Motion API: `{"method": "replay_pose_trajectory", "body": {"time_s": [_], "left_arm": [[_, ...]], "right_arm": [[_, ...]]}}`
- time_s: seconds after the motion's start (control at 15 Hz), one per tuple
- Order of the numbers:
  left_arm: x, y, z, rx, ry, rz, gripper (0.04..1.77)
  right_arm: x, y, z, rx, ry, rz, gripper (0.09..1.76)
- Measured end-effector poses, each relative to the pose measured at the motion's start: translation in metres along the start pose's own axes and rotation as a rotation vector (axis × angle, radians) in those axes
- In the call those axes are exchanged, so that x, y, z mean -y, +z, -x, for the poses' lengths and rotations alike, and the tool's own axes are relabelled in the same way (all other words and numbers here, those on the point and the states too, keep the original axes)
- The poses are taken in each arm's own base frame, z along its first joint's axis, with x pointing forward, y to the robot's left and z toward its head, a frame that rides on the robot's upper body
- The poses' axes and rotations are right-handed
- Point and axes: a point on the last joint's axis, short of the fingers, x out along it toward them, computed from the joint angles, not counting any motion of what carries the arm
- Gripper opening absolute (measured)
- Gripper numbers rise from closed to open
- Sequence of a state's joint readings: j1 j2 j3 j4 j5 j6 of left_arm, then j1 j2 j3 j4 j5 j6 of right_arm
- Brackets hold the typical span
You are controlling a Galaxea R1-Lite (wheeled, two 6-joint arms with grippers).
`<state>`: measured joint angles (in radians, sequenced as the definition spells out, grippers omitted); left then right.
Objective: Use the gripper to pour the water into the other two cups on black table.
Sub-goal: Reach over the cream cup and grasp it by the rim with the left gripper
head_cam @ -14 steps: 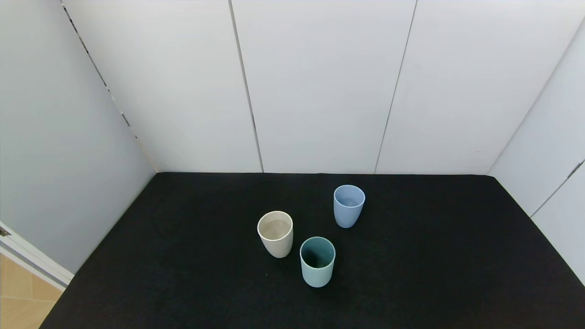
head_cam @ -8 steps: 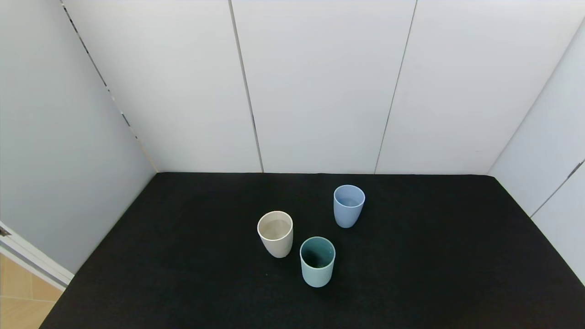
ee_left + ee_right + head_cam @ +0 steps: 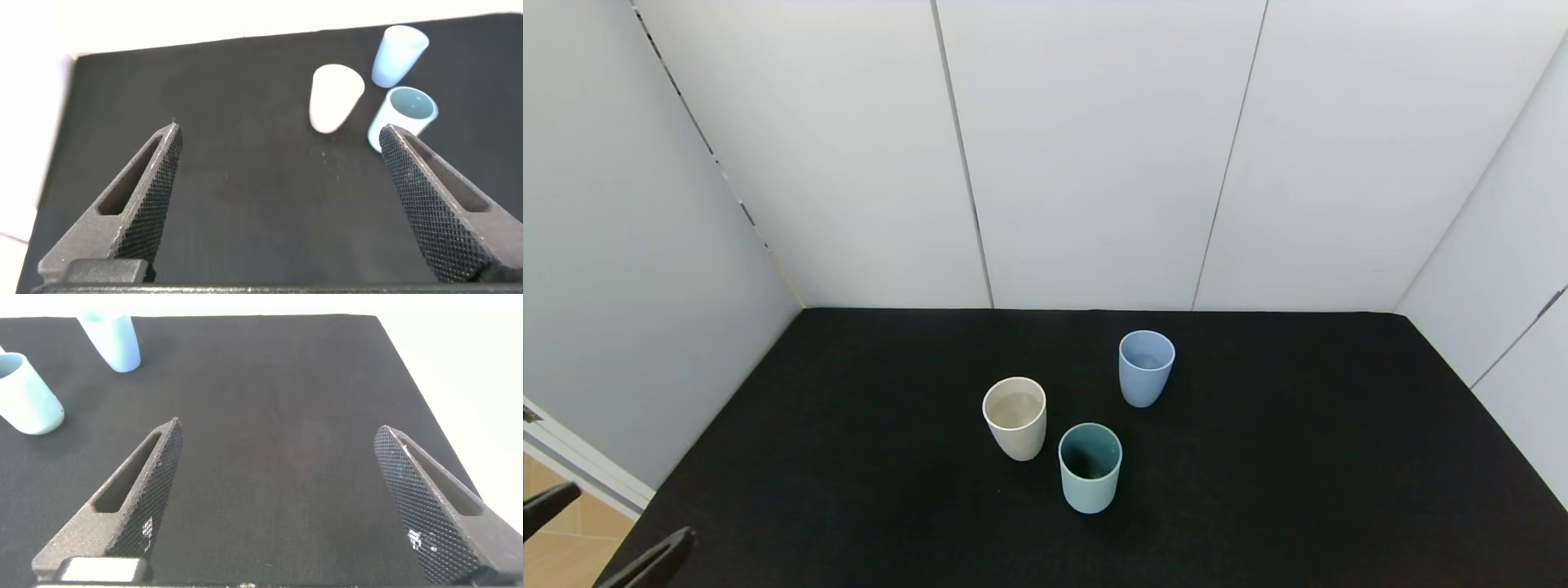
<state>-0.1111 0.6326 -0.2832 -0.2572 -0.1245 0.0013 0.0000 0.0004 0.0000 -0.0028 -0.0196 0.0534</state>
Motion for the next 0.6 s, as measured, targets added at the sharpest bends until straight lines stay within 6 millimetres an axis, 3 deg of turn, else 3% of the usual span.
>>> {"method": "replay_pose_trajectory", "body": {"time_s": [0.2,0.6], "left_arm": [[-0.004,0.002,-0.043,-0.066,-0.019,-0.016,1.72],[-0.003,-0.023,-0.111,-0.192,-0.085,-0.054,1.72]], "right_arm": [[0.0,0.0,0.0,0.0,0.0,0.0,1.71],[0.0,0.0,0.0,0.0,0.0,0.0,1.71]]}}
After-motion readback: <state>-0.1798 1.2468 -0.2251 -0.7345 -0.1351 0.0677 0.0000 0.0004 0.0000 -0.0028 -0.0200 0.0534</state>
